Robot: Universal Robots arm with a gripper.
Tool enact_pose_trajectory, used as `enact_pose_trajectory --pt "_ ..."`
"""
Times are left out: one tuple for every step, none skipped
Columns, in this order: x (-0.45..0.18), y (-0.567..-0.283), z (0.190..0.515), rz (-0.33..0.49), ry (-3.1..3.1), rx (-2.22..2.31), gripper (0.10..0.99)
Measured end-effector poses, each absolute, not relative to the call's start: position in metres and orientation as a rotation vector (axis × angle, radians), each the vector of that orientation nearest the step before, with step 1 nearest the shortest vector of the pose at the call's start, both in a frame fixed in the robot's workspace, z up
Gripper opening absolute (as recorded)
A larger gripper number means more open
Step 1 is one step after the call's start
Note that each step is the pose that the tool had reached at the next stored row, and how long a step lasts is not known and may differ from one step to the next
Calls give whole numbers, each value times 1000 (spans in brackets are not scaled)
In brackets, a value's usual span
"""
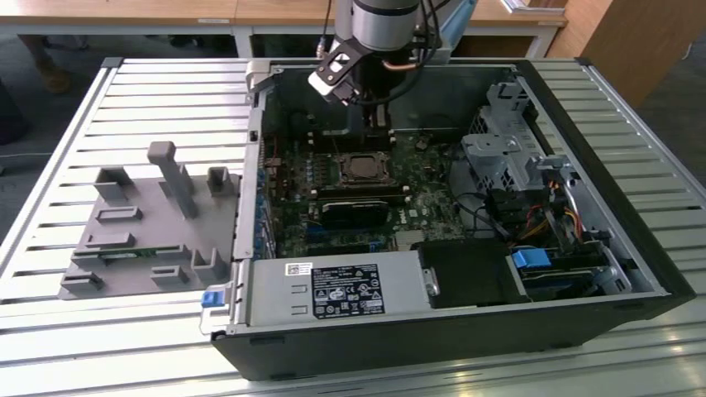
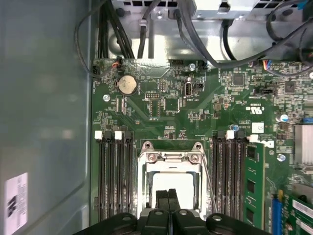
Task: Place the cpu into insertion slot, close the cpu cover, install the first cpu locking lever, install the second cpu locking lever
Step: 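Install the first cpu locking lever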
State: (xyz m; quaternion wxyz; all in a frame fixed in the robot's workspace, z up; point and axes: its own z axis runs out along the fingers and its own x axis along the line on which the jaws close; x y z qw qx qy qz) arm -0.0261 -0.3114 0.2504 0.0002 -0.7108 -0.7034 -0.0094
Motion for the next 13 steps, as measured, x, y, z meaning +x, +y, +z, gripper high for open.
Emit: enact_pose_trajectory --pt "-26 -311 253 -29 -2210 -2233 118" --pt "-26 -311 256 -29 -2210 -2233 118" --pt "-26 -311 259 -29 -2210 -2233 118" --pt "-26 -311 263 -28 -2210 -2233 118" --pt "-26 -311 267 -29 -2210 -2233 118" --pt "-26 -311 270 -28 -2210 -2233 118" --pt "-26 -311 272 -28 -2210 -2233 118" --pt "-26 -311 273 -28 -2210 -2233 118" --pt "-26 -311 273 -28 -2211 -2232 118" --pt "-26 -311 273 -28 -2217 -2226 118" --pt "-26 -311 273 -28 -2228 -2216 118" --pt "-26 -311 273 -28 -2242 -2201 118" --pt "-26 -312 273 -28 -2259 -2183 118"
